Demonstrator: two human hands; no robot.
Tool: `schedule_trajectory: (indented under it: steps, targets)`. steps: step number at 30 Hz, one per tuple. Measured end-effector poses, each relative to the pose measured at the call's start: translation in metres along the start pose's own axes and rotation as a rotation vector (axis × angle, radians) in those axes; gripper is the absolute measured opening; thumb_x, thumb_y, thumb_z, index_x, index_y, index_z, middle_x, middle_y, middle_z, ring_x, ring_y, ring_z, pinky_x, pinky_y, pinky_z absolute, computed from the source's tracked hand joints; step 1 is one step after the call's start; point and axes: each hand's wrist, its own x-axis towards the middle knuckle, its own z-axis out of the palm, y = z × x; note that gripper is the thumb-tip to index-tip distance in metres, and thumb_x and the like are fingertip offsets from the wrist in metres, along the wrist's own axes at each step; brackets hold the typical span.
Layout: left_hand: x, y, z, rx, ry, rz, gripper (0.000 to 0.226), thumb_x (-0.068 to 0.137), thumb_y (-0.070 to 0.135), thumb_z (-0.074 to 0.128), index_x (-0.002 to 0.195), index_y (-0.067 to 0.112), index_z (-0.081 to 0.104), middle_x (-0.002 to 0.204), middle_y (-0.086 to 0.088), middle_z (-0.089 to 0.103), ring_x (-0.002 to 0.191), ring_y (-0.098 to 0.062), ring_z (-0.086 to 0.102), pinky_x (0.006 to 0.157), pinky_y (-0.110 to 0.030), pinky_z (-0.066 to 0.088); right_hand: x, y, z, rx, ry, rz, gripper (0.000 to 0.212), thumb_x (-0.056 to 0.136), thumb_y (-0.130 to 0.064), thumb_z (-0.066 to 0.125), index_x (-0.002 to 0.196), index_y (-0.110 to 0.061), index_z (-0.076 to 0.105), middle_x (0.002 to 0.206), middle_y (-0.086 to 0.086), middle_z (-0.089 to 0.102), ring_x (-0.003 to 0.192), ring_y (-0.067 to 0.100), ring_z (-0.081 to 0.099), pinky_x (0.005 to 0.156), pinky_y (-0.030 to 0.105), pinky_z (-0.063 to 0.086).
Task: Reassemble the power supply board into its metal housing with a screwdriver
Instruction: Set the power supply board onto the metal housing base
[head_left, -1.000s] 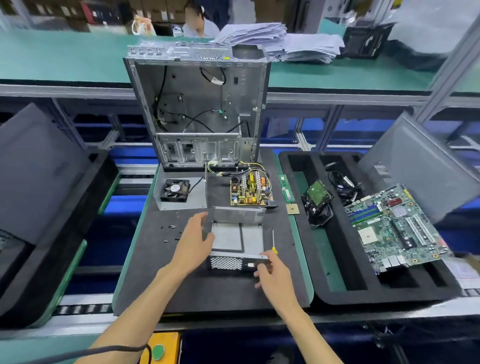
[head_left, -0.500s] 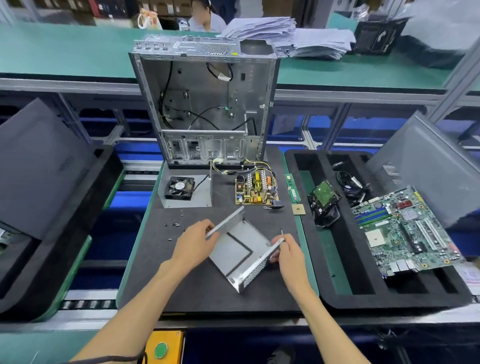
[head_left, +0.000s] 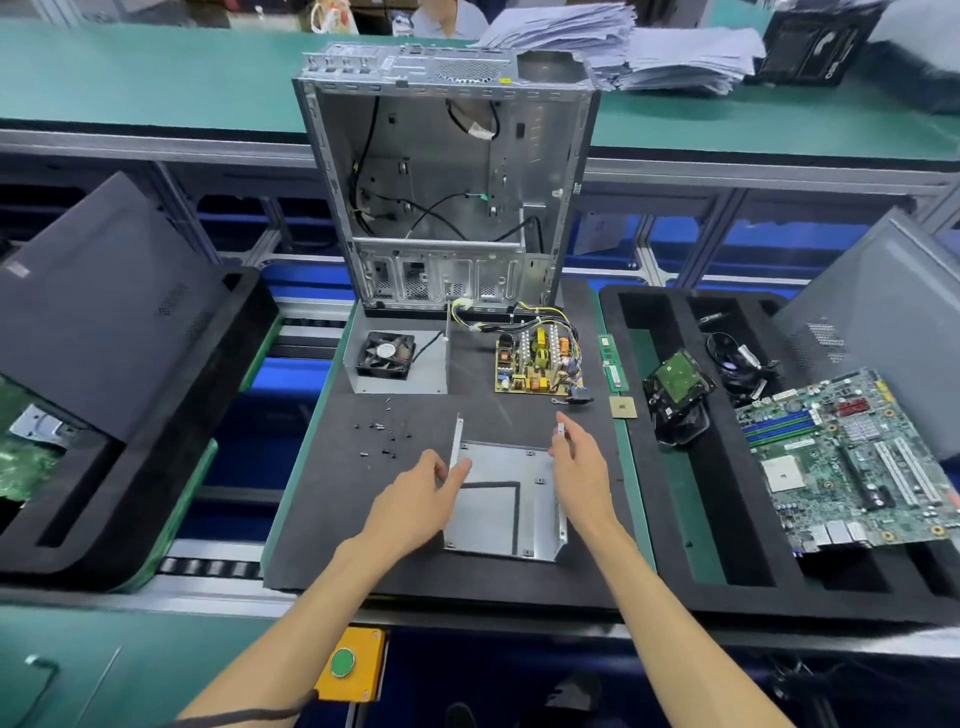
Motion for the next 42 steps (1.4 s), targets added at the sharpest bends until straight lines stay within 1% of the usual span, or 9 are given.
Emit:
schedule_trajectory:
  steps: [4, 11, 17, 20, 23, 26, 31, 35, 42]
  targets:
    - [-0.002, -0.002, -0.001, -0.143, -0.013, -0.040, 0.047, 0.100, 0.061, 0.026, 0.078, 0.023, 0.042, 0.076, -0.002, 0.062, 0.078, -0.023, 0.061, 0.069, -0.035, 0.044, -0.002, 0.005, -0.005, -0.058, 0.004, -0.003, 0.045, 0.110, -0.028, 0.041, 0.155, -0.021, 0.043, 0.126, -0.001, 0.048, 0.095, -0.018, 0.050, 0.080, 0.019, 0.035]
    - [-0.005, -0.002, 0.001, -0.173, -0.011, -0.051, 0.048, 0.104, 0.050, 0.024, 0.079, 0.017, 0.045, 0.083, -0.005, 0.062, 0.084, -0.026, 0.060, 0.079, -0.038, 0.046, -0.010, 0.008, -0.013, -0.091, -0.048, 0.002, 0.045, 0.110, -0.032, 0.041, 0.154, -0.026, 0.042, 0.127, -0.003, 0.049, 0.103, 0.004, 0.052, 0.093, 0.028, 0.037]
    - [0.004, -0.001, -0.004, -0.285, 0.034, -0.051, 0.042, 0.100, 0.058, 0.029, 0.093, 0.024, 0.052, 0.087, -0.002, 0.069, 0.084, -0.025, 0.067, 0.084, -0.047, 0.056, -0.013, 0.015, -0.034, -0.120, 0.048, -0.037, 0.037, 0.110, -0.031, 0.042, 0.144, -0.025, 0.052, 0.119, -0.004, 0.055, 0.096, -0.007, 0.052, 0.082, 0.018, 0.039]
    - [0.010, 0.006, -0.003, -0.245, 0.014, -0.032, 0.036, 0.098, 0.062, 0.034, 0.099, 0.030, 0.051, 0.093, 0.002, 0.067, 0.085, -0.017, 0.066, 0.078, -0.040, 0.054, -0.012, 0.018, -0.043, -0.109, 0.053, 0.028, 0.036, 0.107, -0.041, 0.046, 0.139, -0.025, 0.055, 0.117, -0.002, 0.060, 0.095, -0.002, 0.056, 0.080, 0.024, 0.043]
    - [0.012, 0.010, 0.003, -0.099, 0.029, -0.009, 0.030, 0.101, 0.053, 0.041, 0.109, 0.025, 0.049, 0.092, 0.004, 0.064, 0.082, -0.012, 0.062, 0.066, -0.033, 0.045, -0.018, 0.018, -0.040, -0.132, -0.111, 0.036, 0.043, 0.104, -0.048, 0.052, 0.141, -0.026, 0.055, 0.109, -0.005, 0.065, 0.096, 0.010, 0.064, 0.086, 0.036, 0.056]
    - [0.014, 0.015, 0.005, -0.052, 0.071, 0.002, 0.025, 0.103, 0.046, 0.042, 0.111, 0.023, 0.048, 0.090, 0.005, 0.063, 0.079, -0.011, 0.060, 0.060, -0.031, 0.041, -0.023, 0.017, -0.029, -0.191, -0.186, -0.002, 0.046, 0.106, -0.040, 0.051, 0.150, -0.027, 0.050, 0.118, -0.005, 0.066, 0.103, 0.009, 0.064, 0.089, 0.031, 0.053]
    - [0.020, 0.020, -0.002, -0.037, 0.103, 0.003, 0.025, 0.103, 0.046, 0.043, 0.111, 0.023, 0.049, 0.093, 0.006, 0.063, 0.084, -0.016, 0.061, 0.068, -0.035, 0.044, -0.015, 0.009, -0.025, -0.180, -0.153, -0.005, 0.046, 0.107, -0.035, 0.050, 0.151, -0.026, 0.049, 0.124, -0.001, 0.065, 0.108, 0.014, 0.064, 0.099, 0.039, 0.052]
    - [0.023, 0.018, -0.005, 0.003, 0.077, -0.029, 0.025, 0.099, 0.048, 0.046, 0.111, 0.026, 0.049, 0.097, 0.008, 0.064, 0.092, -0.021, 0.063, 0.080, -0.039, 0.050, -0.008, 0.004, -0.027, -0.207, -0.156, 0.005, 0.041, 0.106, -0.035, 0.052, 0.144, -0.022, 0.052, 0.116, -0.003, 0.067, 0.101, 0.014, 0.066, 0.094, 0.039, 0.053]
    - [0.045, 0.038, -0.020, -0.093, 0.272, 0.156, 0.016, 0.098, 0.038, 0.053, 0.108, 0.027, 0.051, 0.100, 0.009, 0.056, 0.091, -0.013, 0.059, 0.083, -0.041, 0.052, 0.017, -0.018, -0.029, -0.169, 0.047, -0.083, 0.026, 0.104, -0.035, 0.054, 0.125, -0.022, 0.058, 0.110, -0.005, 0.061, 0.092, 0.005, 0.061, 0.085, 0.034, 0.052]
